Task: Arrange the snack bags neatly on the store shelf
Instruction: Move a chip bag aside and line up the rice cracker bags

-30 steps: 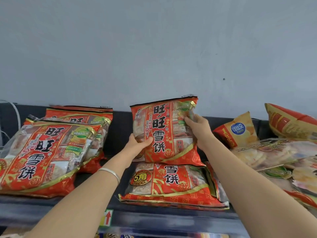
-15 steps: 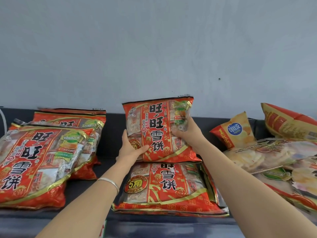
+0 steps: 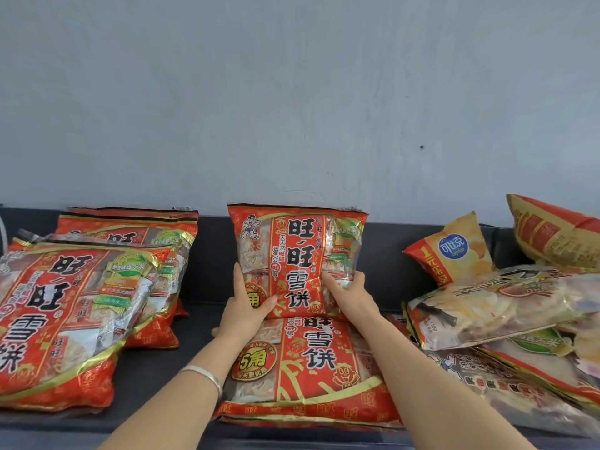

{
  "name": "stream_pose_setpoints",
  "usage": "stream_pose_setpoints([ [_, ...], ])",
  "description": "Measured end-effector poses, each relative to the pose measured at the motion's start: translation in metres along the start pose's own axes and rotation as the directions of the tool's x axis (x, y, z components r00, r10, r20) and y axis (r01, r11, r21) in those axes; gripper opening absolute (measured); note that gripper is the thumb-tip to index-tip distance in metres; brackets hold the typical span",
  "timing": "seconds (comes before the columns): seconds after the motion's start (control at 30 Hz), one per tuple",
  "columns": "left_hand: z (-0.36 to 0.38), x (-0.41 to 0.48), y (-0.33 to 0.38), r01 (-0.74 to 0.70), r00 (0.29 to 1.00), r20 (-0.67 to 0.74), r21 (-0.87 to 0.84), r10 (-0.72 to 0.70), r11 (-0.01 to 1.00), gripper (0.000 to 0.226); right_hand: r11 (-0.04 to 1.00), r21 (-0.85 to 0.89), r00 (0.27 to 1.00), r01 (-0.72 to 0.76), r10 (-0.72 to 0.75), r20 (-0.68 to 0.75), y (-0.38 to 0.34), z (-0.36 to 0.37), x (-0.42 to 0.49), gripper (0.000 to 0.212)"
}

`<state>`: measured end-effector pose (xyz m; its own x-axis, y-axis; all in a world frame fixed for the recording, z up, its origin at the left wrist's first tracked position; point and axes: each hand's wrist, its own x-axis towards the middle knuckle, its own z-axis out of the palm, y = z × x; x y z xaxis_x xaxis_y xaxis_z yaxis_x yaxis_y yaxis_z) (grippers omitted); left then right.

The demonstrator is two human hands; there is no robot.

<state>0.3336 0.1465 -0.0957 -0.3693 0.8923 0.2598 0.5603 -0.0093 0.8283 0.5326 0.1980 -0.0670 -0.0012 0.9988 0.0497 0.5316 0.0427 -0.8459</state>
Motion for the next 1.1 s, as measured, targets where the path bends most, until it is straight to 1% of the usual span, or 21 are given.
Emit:
stream_pose_setpoints([
  [0.07,-0.002,-0.002,0.001,-0.009,1.000,0.009,0.003,0.009,1.000,0.102,0.999,-0.042,0.999,-0.016,0.018,0.035,0.001,-0.001,0.000,0.083],
  [0.17,-0.008,-0.004,0.000,-0.009,1.000,0.019,0.018,0.009,1.000,0.100,0.996,-0.076,0.998,-0.036,0.039,0.049,0.000,0.003,0.002,0.090],
  [0.37,-0.027,-0.007,-0.005,0.056,0.995,0.077,0.032,-0.058,0.998,0.102,0.988,-0.145,0.995,-0.054,0.064,0.070,-0.006,0.014,-0.007,0.093],
  [0.43,-0.029,-0.006,-0.005,0.072,0.992,0.100,0.029,-0.075,0.997,0.101,0.988,-0.138,0.994,-0.069,0.080,0.074,-0.008,0.015,-0.008,0.093],
  [0.53,-0.028,-0.006,-0.003,0.089,0.988,0.125,0.023,-0.091,0.996,0.102,0.992,-0.090,0.995,-0.085,0.089,0.038,-0.008,0.014,-0.008,0.090],
  [0.6,-0.026,-0.006,0.001,0.114,0.987,0.108,0.039,-0.117,0.993,0.104,0.991,-0.088,0.995,-0.099,0.101,0.013,-0.009,0.011,-0.010,0.088],
  [0.73,-0.026,-0.006,0.006,0.136,0.990,0.017,0.117,-0.139,0.984,0.104,0.985,-0.141,0.995,-0.094,0.090,-0.034,-0.009,0.006,-0.021,0.084],
  [0.83,-0.025,-0.009,0.006,0.128,0.991,0.026,0.110,-0.131,0.986,0.100,0.975,-0.201,0.993,-0.093,0.077,-0.086,-0.008,0.007,-0.030,0.079],
  [0.9,-0.027,-0.012,0.004,0.116,0.992,0.029,0.090,-0.119,0.989,0.101,0.964,-0.247,0.993,-0.102,0.083,-0.085,-0.008,0.007,-0.035,0.079],
  [0.97,-0.033,-0.018,0.003,0.119,0.991,0.048,0.074,-0.122,0.990,0.100,0.946,-0.311,0.996,-0.090,0.077,-0.054,-0.009,0.006,-0.041,0.074],
  [1.1,-0.046,-0.037,0.003,0.103,0.991,0.075,0.100,-0.111,0.990,0.088,0.931,-0.361,0.998,-0.061,0.056,-0.024,-0.010,0.006,-0.060,0.075],
])
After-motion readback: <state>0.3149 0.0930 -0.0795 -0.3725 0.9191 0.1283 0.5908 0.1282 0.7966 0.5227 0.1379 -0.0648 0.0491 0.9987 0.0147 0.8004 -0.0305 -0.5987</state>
